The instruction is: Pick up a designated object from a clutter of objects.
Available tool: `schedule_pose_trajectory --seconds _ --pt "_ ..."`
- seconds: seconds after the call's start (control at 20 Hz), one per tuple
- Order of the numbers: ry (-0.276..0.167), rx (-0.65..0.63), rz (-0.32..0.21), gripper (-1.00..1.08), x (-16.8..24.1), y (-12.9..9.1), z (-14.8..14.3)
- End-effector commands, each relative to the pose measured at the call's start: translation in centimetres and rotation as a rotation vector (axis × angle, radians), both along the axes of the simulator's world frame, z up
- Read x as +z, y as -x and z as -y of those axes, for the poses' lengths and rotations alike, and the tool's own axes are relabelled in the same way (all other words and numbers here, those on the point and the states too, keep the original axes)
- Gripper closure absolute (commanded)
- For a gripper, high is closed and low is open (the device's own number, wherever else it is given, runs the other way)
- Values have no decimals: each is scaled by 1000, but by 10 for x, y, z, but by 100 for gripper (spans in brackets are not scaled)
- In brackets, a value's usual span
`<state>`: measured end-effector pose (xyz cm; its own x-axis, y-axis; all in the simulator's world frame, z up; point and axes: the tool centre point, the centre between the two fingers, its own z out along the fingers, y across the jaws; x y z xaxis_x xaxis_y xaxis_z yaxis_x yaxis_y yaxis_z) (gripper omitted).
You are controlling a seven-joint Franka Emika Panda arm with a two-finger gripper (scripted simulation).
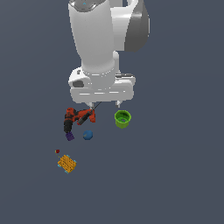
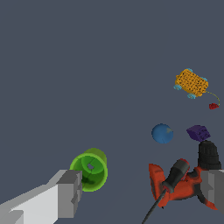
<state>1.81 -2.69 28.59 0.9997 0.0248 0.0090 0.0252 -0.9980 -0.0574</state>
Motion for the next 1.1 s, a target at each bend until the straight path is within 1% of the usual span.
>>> schedule_pose_trajectory --seconds 0.0,0.55,1.05 --pt "2 28 2 -92 -12 -4 12" --pt "16 189 12 -92 -77 -17 78" --pt "34 340 15 -92 -141 -15 142"
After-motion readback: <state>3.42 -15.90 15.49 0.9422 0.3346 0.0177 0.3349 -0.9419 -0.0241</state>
